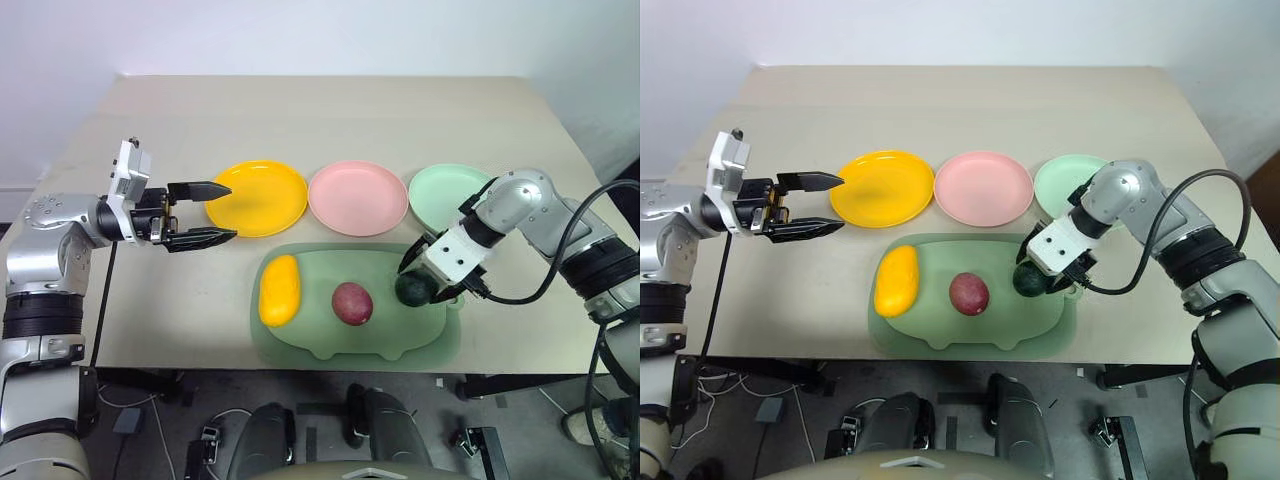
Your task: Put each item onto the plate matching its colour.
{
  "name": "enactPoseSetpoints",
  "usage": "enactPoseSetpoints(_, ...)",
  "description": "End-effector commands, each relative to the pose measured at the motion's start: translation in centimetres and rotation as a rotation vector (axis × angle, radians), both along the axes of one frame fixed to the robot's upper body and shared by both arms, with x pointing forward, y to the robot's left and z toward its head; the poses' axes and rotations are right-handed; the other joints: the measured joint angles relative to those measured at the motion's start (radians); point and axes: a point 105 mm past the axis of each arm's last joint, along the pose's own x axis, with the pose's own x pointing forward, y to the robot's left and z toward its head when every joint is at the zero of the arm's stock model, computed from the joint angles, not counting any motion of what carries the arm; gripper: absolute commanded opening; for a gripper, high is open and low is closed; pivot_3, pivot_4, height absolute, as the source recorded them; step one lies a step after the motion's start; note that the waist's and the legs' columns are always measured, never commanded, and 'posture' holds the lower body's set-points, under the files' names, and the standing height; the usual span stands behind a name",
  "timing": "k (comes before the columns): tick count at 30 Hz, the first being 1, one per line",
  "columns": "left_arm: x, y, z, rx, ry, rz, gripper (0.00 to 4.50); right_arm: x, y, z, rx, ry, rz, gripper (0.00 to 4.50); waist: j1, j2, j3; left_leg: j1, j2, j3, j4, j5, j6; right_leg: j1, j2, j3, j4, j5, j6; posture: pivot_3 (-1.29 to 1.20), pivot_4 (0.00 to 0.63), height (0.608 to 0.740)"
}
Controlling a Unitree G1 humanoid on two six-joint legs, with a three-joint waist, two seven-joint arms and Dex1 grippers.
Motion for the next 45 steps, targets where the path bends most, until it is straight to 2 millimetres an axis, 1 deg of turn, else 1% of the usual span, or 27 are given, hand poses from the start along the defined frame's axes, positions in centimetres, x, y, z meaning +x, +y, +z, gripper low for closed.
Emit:
enactPoseSetpoints(1, -0.3, 0.5, 1.6, -0.008, -0.061, 0.012, 4.5, 0.0, 0.2, 1.4, 0.013, -0.016, -0.01, 2.9, 0.001, 0.0, 0.0, 0.0, 0.0, 0.0, 0.0, 0.0, 0.0, 0.0, 0.0, 0.0, 0.0, 0.0, 0.0, 0.0, 0.15, 0.74)
enactPoseSetpoints(3, -0.4, 0.6, 1.6, -0.006, -0.06, 0.013, 4.5, -0.2, 0.1, 1.4, 0.006, 0.005, -0.021, 2.9, 0.0, 0.0, 0.0, 0.0, 0.0, 0.0, 0.0, 0.0, 0.0, 0.0, 0.0, 0.0, 0.0, 0.0, 0.0, 0.0, 0.15, 0.74)
enactPoseSetpoints(6, -0.3, 0.7, 1.5, -0.007, -0.055, 0.017, 4.5, -0.3, 0.7, 1.7, 0.035, 0.007, -0.012, 2.9, 0.0, 0.0, 0.0, 0.0, 0.0, 0.0, 0.0, 0.0, 0.0, 0.0, 0.0, 0.0, 0.0, 0.0, 0.0, 0.0, 0.15, 0.74)
enactPoseSetpoints(10, -0.4, 0.6, 1.5, -0.011, -0.06, 0.013, 4.5, 0.0, 0.9, 2.1, 0.065, -0.001, -0.028, 2.9, 0.0, 0.0, 0.0, 0.0, 0.0, 0.0, 0.0, 0.0, 0.0, 0.0, 0.0, 0.0, 0.0, 0.0, 0.0, 0.0, 0.15, 0.74)
enactPoseSetpoints(12, -0.4, 0.6, 1.5, -0.012, -0.055, 0.007, 4.5, -0.1, 1.4, 2.8, 0.123, 0.039, -0.057, 2.9, 0.0, 0.0, 0.0, 0.0, 0.0, 0.0, 0.0, 0.0, 0.0, 0.0, 0.0, 0.0, 0.0, 0.0, 0.0, 0.0, 0.15, 0.74)
enactPoseSetpoints(15, -0.4, 0.5, 1.4, -0.016, -0.053, 0.003, 4.5, -0.2, 2.6, 4.4, 0.253, 0.104, -0.107, 2.9, 0.0, 0.0, 0.0, 0.0, 0.0, 0.0, 0.0, 0.0, 0.0, 0.0, 0.0, 0.0, 0.0, 0.0, 0.0, 0.0, 0.15, 0.74)
enactPoseSetpoints(17, -0.4, 0.4, 1.4, -0.015, -0.055, 0.0, 4.5, 0.0, 2.8, 5.1, 0.308, 0.098, -0.103, 2.9, 0.001, 0.0, 0.0, 0.0, 0.0, 0.0, 0.0, 0.0, 0.0, 0.0, 0.0, 0.0, 0.0, 0.0, 0.0, 0.0, 0.15, 0.74)
enactPoseSetpoints(20, -0.4, 0.3, 1.3, -0.016, -0.054, -0.005, 4.5, 0.2, 3.1, 6.1, 0.4, 0.159, -0.172, 2.9, 0.001, 0.0, 0.0, 0.0, 0.0, 0.0, 0.0, 0.0, 0.0, 0.0, 0.0, 0.0, 0.0, 0.0, 0.0, 0.0, 0.15, 0.74)
enactPoseSetpoints(23, -0.3, 0.2, 1.4, -0.017, -0.054, -0.006, 4.5, 1.2, 3.3, 6.8, 0.508, 0.19, -0.264, 2.9, 0.001, 0.0, 0.0, 0.0, 0.0, 0.0, 0.0, 0.0, 0.0, 0.0, 0.0, 0.0, 0.0, 0.0, 0.0, 0.0, 0.15, 0.74)
enactPoseSetpoints(25, -0.3, 0.2, 1.4, -0.016, -0.057, -0.006, 4.5, 2.1, 3.2, 6.7, 0.538, 0.131, -0.298, 2.9, 0.0, 0.0, 0.0, 0.0, 0.0, 0.0, 0.0, 0.0, 0.0, 0.0, 0.0, 0.0, 0.0, 0.0, 0.0, 0.0, 0.15, 0.74)
enactPoseSetpoints(27, -0.3, 0.1, 1.4, -0.016, -0.057, -0.008, 4.5, 3.9, 2.6, 6.6, 0.594, 0.081, -0.417, 2.9, 0.002, 0.0, 0.0, 0.0, 0.0, 0.0, 0.0, 0.0, 0.0, 0.0, 0.0, 0.0, 0.0, 0.0, 0.0, 0.0, 0.15, 0.74)
enactPoseSetpoints(28, -0.3, 0.0, 1.4, -0.018, -0.056, -0.01, 4.5, 4.9, 2.1, 6.3, 0.602, 0.068, -0.499, 2.9, 0.002, 0.0, 0.0, 0.0, 0.0, 0.0, 0.0, 0.0, 0.0, 0.0, 0.0, 0.0, 0.0, 0.0, 0.0, 0.0, 0.15, 0.74)
enactPoseSetpoints(29, -0.3, 0.0, 1.3, -0.019, -0.055, -0.01, 4.5, 5.5, 1.5, 6.0, 0.598, 0.043, -0.544, 2.9, 0.002, 0.0, 0.0, 0.0, 0.0, 0.0, 0.0, 0.0, 0.0, 0.0, 0.0, 0.0, 0.0, 0.0, 0.0, 0.0, 0.15, 0.74)
enactPoseSetpoints(32, -0.3, 0.0, 1.3, -0.019, -0.053, -0.012, 4.5, 6.5, 0.1, 5.2, 0.554, -0.035, -0.598, 2.9, 0.002, 0.0, 0.0, -0.001, 0.0, 0.0, 0.0, 0.0, 0.0, 0.0, 0.0, 0.0, 0.0, 0.0, 0.0, 0.0, 0.15, 0.74)
enactPoseSetpoints(34, -0.2, 0.0, 1.2, -0.021, -0.052, -0.013, 4.5, 7.3, -0.7, 5.1, 0.529, -0.108, -0.618, 2.9, -0.001, 0.0, 0.0, -0.001, 0.0, 0.0, 0.0, 0.0, 0.0, 0.0, 0.0, 0.0, 0.0, 0.0, 0.0, 0.0, 0.15, 0.74)
enactPoseSetpoints(39, -0.2, -0.1, 1.1, -0.02, -0.046, -0.018, 4.5, 8.3, -2.1, 5.6, 0.491, -0.199, -0.633, 2.9, -0.005, 0.0, 0.0, 0.0, 0.0, 0.001, 0.0, 0.0, 0.0, -0.001, 0.0, 0.001, 0.0, 0.0, 0.0, 0.0, 0.15, 0.74)
enactPoseSetpoints(40, -0.2, -0.1, 1.1, -0.021, -0.046, -0.018, 4.5, 8.8, -2.7, 5.8, 0.48, -0.245, -0.647, 2.9, -0.005, 0.0, 0.0, 0.0, 0.0, 0.001, 0.0, 0.0, 0.0, -0.001, 0.0, 0.001, 0.0, 0.0, 0.0, 0.0, 0.15, 0.74)
enactPoseSetpoints(42, -0.2, -0.1, 1.1, -0.023, -0.046, -0.018, 4.5, 9.4, -3.3, 6.4, 0.494, -0.26, -0.696, 2.9, -0.005, 0.0, 0.0, 0.0, 0.0, 0.001, -0.001, 0.0, 0.0, -0.001, 0.0, 0.002, 0.0, 0.0, 0.0, 0.0, 0.15, 0.74)
enactPoseSetpoints(45, -0.2, -0.1, 1.0, -0.02, -0.044, -0.019, 4.5, 10.0, -4.2, 6.7, 0.466, -0.31, -0.722, 2.9, -0.005, 0.0, 0.0, 0.0, 0.0, 0.001, -0.001, 0.0, 0.0, -0.001, 0.0, 0.002, 0.0, 0.0, 0.0, 0.0, 0.15, 0.74)
